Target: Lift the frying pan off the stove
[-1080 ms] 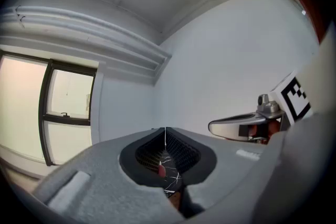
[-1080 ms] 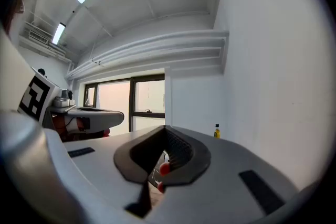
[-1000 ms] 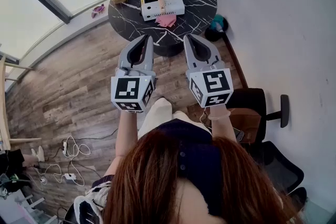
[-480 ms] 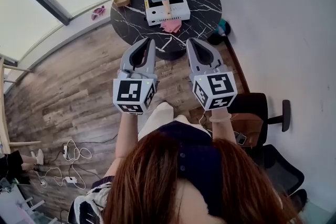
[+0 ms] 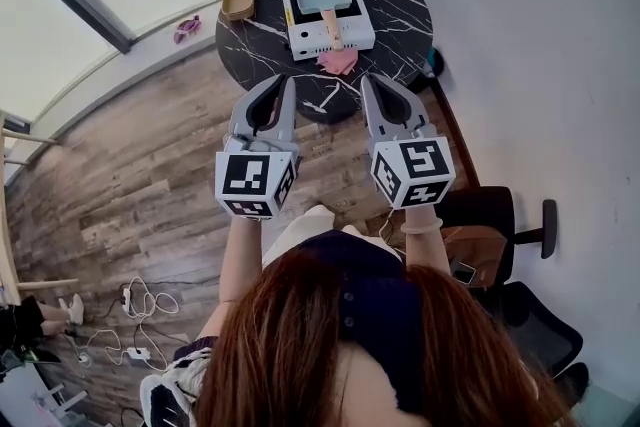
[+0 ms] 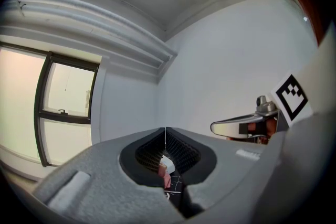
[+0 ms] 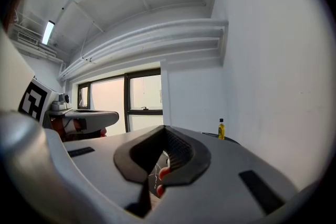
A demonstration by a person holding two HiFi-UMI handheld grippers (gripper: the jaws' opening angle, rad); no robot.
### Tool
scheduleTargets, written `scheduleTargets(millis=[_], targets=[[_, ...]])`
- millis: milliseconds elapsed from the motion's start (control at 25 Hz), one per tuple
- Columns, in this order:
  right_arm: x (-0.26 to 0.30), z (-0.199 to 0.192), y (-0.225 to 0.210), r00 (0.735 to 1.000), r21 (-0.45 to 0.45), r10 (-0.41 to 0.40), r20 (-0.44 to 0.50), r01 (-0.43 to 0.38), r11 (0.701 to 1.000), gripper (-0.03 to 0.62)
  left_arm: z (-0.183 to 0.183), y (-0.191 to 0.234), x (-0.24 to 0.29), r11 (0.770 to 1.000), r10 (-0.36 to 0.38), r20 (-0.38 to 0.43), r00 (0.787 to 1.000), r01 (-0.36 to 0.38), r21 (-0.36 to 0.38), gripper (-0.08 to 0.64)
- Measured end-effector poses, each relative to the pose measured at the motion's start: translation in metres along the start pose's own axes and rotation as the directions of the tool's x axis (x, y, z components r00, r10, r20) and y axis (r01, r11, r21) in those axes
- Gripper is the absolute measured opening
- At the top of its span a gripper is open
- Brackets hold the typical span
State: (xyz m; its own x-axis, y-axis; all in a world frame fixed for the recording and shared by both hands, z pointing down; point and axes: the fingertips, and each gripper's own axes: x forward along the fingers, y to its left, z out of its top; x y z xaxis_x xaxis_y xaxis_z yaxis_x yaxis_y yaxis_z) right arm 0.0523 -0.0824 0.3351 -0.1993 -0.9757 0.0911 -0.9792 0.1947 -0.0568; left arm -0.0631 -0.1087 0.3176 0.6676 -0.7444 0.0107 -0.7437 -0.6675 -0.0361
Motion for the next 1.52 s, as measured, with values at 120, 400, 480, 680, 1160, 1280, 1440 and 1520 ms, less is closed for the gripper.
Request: scheduleTargets(millis=[120, 400, 480, 680, 1160, 1280, 1440, 1520], targets=[[0.012, 0.002, 0.001, 1.0, -0.01, -0.016, -0.002, 0.016, 1.0, 0.008, 0.001, 0.012, 0.007, 1.0, -0.013, 0.008, 1.0, 0.013, -0.002, 0.014], [0.057, -0.002, -0.001, 0.998, -0.011, -0.05, -0.04, 0.05, 0.999, 0.009, -0.006, 0.045, 0.041, 0.998, -0.065, -0.001, 0.998, 0.064, -0.02, 0.014], [0.071, -0.004, -0.001, 0.997, -0.006, -0.052, -0.054, 0.051, 0.999, 0.009, -0.01, 0.054, 0.053, 0.997, -0.077, -0.009, 0.997, 0.077, -0.026, 0.014], [0.068, -0.007, -0.003, 0.997, 0.02, -0.046, -0.066, 0.047, 0.999, 0.009, -0.01, 0.046, 0.053, 0.995, -0.096, -0.009, 0.995, 0.096, -0.024, 0.014], [0.089, -0.014, -0.032, 0.993, 0.053, -0.032, -0.109, 0.038, 0.998, 0.044, -0.012, 0.046, 0.082, 0.995, -0.099, -0.031, 0.995, 0.098, -0.022, 0.014], [0.105, -0.018, -0.046, 0.992, 0.056, -0.018, -0.126, 0.025, 0.998, 0.046, -0.015, 0.054, 0.1, 0.997, -0.073, -0.038, 0.997, 0.072, -0.025, 0.014], [0.129, -0.024, -0.065, 0.988, 0.068, 0.003, -0.154, 0.007, 0.998, 0.054, -0.016, 0.063, 0.125, 0.999, -0.047, -0.044, 0.998, 0.046, -0.027, 0.014], [0.142, -0.028, -0.072, 0.985, 0.073, 0.018, -0.171, -0.005, 0.997, 0.06, -0.016, 0.068, 0.137, 0.999, -0.035, -0.047, 0.998, 0.034, -0.029, 0.014]])
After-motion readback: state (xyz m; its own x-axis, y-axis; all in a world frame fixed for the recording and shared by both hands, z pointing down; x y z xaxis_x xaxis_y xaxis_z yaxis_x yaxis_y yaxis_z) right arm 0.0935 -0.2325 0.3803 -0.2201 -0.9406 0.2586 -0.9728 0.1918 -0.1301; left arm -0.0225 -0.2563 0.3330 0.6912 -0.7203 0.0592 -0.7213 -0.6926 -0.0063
